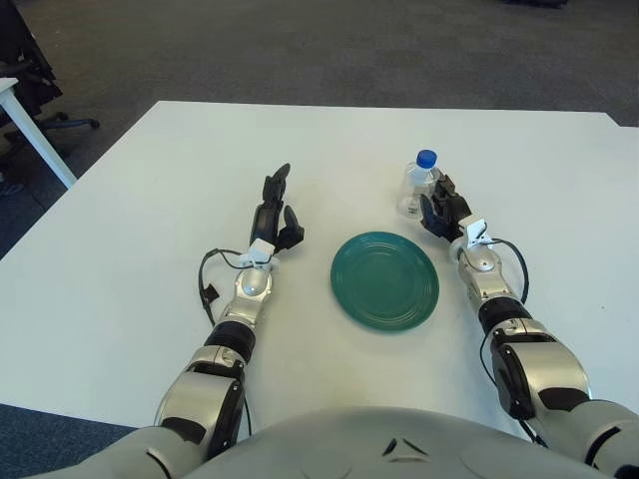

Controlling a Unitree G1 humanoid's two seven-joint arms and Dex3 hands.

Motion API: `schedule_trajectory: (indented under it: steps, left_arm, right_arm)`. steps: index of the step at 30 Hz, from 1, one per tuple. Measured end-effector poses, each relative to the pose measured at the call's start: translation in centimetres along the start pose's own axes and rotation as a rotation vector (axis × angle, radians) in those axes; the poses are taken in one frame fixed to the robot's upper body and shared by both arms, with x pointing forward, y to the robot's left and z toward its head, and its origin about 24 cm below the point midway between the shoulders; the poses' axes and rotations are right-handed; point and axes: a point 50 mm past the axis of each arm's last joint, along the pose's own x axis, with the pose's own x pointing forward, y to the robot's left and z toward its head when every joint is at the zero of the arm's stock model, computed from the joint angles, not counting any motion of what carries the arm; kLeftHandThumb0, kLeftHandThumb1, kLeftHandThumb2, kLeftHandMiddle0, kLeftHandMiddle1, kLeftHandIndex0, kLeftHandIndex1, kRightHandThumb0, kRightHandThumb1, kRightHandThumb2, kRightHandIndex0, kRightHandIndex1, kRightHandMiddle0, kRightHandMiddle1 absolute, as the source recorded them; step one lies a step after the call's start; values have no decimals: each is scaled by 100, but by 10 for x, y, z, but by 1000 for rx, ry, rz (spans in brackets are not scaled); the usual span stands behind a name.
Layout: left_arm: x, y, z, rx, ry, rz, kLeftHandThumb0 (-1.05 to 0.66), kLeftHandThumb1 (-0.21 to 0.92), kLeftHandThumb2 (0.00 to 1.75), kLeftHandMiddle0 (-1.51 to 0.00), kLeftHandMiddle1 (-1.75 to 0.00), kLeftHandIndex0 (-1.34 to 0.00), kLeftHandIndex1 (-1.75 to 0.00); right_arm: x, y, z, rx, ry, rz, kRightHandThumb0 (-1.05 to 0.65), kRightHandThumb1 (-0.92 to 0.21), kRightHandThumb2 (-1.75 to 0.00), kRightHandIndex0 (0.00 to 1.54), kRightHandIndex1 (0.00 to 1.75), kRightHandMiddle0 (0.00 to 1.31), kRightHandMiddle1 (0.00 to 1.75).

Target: Put the bottle into the plate.

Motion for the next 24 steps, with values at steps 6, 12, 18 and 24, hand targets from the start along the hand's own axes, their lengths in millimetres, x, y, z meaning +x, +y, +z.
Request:
schedule_trajectory:
  steps: [6,12,18,24]
  left_arm:
    - [0,-1,0,1,-1,-3,-105,92,117,-22,-1,0,-48]
    - [0,-1,0,-1,-1,-4,-105,92,117,-22,0,0,-46]
    - [0,-1,1,-1,-4,-4,-105,92,117,-22,0,0,-47]
    - [0,-2,2,-4,-15,-4,-105,92,116,-23,-1,0,-48]
  right_arm:
    - [2,2,1,-9,3,11,-105,-92,-67,0,0,0,0]
    - [6,4,3,-24,8,17,-105,-92,-61,0,0,0,0]
    - [12,9,6,-57,17,25,-105,-92,-56,0,0,0,0]
    - [18,12,11,-93,9,22,-105,-92,-56,0,0,0,0]
